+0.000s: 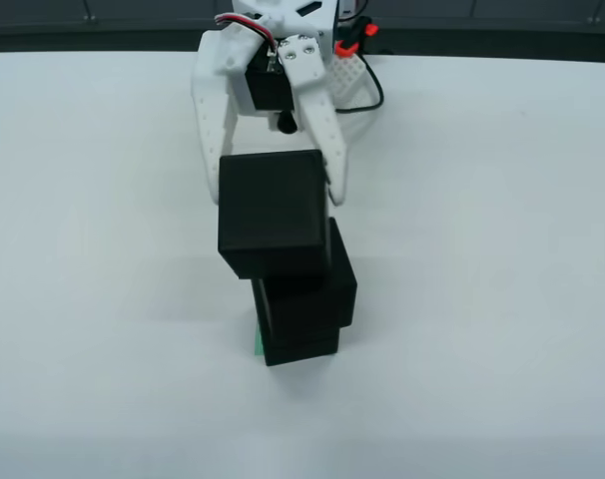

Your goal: Stack 3 Blocks on the chosen place.

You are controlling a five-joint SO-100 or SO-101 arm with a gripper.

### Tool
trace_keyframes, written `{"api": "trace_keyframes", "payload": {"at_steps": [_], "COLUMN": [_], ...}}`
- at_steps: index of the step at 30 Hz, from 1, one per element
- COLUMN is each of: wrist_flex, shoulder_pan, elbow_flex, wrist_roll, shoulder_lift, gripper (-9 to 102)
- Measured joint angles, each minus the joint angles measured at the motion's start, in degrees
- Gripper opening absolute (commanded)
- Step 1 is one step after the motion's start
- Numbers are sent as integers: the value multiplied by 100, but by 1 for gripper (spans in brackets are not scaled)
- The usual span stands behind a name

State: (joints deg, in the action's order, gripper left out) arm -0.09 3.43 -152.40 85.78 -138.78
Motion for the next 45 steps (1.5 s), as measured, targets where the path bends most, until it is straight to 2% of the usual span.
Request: {"api": "trace_keyframes", "payload": {"at_steps": [14,29,34,45], "wrist_flex": [-1222,-1670,-2057,-2461], "shoulder_pan": [-220,-193,-193,-123], "elbow_flex": [-835,-1072,-1310,-1397], "wrist_roll": [9,167,264,308], "shoulder_lift": [-70,-70,-70,-70], "gripper": [24,31,33,34]}}
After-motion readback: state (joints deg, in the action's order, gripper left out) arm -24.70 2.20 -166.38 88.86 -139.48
